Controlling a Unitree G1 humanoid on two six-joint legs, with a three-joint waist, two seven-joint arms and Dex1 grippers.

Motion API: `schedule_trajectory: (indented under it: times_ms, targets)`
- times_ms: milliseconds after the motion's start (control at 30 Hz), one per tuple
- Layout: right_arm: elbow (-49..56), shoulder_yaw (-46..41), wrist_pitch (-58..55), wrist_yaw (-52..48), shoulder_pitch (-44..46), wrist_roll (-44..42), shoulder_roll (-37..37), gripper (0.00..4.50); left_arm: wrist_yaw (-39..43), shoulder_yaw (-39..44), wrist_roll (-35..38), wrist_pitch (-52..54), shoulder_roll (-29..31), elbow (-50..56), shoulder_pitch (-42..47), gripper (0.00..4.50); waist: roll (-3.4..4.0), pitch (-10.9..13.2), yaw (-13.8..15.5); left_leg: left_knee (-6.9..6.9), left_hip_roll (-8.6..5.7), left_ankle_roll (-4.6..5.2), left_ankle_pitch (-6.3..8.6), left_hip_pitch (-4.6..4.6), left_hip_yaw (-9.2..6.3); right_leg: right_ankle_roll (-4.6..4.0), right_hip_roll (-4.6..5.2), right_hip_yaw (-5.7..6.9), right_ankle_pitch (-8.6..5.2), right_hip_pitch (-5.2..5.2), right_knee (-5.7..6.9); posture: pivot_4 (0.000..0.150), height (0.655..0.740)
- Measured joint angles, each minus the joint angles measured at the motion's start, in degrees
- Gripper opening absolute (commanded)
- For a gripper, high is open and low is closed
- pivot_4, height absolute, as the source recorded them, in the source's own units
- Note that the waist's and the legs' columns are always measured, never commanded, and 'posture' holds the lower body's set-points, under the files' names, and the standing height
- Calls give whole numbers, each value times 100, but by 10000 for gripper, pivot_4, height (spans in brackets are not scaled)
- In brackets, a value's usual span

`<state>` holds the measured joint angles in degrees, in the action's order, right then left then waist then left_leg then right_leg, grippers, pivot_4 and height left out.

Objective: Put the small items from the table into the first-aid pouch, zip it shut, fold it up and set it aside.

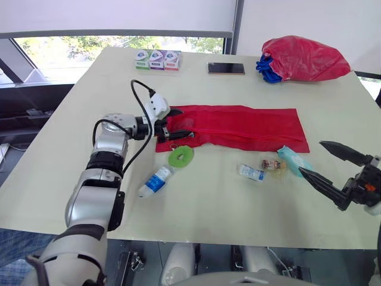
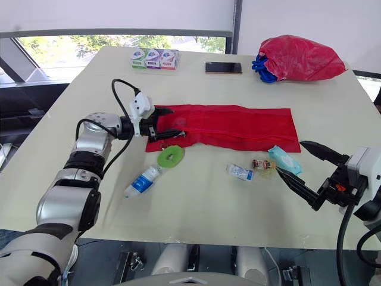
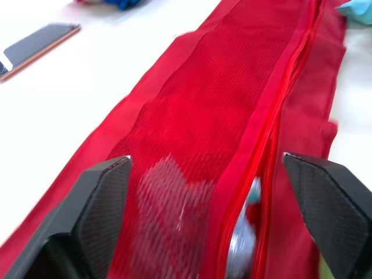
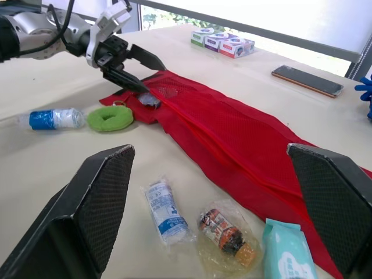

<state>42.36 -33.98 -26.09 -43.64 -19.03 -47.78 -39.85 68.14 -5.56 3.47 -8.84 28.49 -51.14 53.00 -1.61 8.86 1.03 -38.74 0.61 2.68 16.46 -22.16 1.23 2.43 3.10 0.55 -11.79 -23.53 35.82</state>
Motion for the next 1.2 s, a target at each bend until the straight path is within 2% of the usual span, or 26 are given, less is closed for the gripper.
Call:
schedule_trajectory:
  times_ms: [300, 600, 633, 700, 733, 800, 833, 867, 933, 1200]
  targets:
    - [253, 47, -20, 275, -114, -49, 1, 45000, -880, -706, -1015, -679, -932, -985, 799, 44630, -2, 1, -23, -12, -11, 2, 1, -10, -3, 7, -8, -4, 4, -2, 0, 1500, 7400]
    - [631, -79, -96, 631, -328, -286, -16, 45000, -1559, -1019, -1659, -1057, -1216, -1997, 1265, 44630, -4, 2, -17, -17, -3, 2, 1, -13, -6, 12, -9, -4, 5, -2, 1, 1500, 7400]
    - [703, -94, -98, 677, -358, -345, -17, 45000, -1612, -1019, -1694, -1083, -1227, -2070, 1324, 39590, -4, 2, -17, -18, -3, 2, 1, -14, -7, 12, -10, -4, 5, -2, 1, 1500, 7400]
    - [763, -102, -100, 730, -388, -414, -21, 45000, -1618, -1014, -1696, -1125, -1253, -2153, 1373, 32890, -4, 2, -18, -20, -3, 2, 1, -15, -6, 12, -9, -4, 6, -2, 1, 1500, 7400]
    - [803, -117, -100, 776, -436, -424, -21, 45000, -1609, -990, -1691, -1128, -1291, -2191, 1379, 26544, -4, 2, -17, -21, -2, 2, 1, -17, -7, 12, -9, -4, 7, -2, 1, 1500, 7400]
    - [830, -139, -99, 799, -467, -424, -22, 45000, -1599, -944, -1686, -1128, -1332, -2224, 1379, 20036, -4, 2, -17, -25, -2, 2, 1, -23, -10, 12, -9, -1, 7, -5, 1, 1500, 7400]
    - [834, -141, -99, 812, -481, -423, -25, 45000, -1599, -919, -1687, -1128, -1344, -2232, 1379, 14137, -4, 2, -17, -26, -3, 2, 1, -23, -11, 12, -9, -1, 7, -5, 1, 1500, 7400]
    - [834, -141, -99, 816, -484, -423, -25, 45000, -1600, -900, -1686, -1128, -1349, -2236, 1379, 11270, -4, 2, -17, -27, -3, 2, 1, -23, -11, 12, -9, -1, 7, -5, 1, 1500, 7400]
    - [842, -141, -99, 856, -486, -422, -31, 45000, -1610, -850, -1689, -1128, -1369, -2262, 1379, 1076, -4, 2, -17, -33, -3, 2, 1, -25, -12, 13, -9, 0, 8, -4, 2, 1500, 7400]
    - [853, -122, -101, 946, -352, -477, -95, 45000, -1742, -657, -1681, -1087, -1368, -2373, 1407, 1076, -4, 2, -17, -46, -2, 3, 2, -29, -13, 19, -10, -1, 12, -4, 3, 1500, 7400]
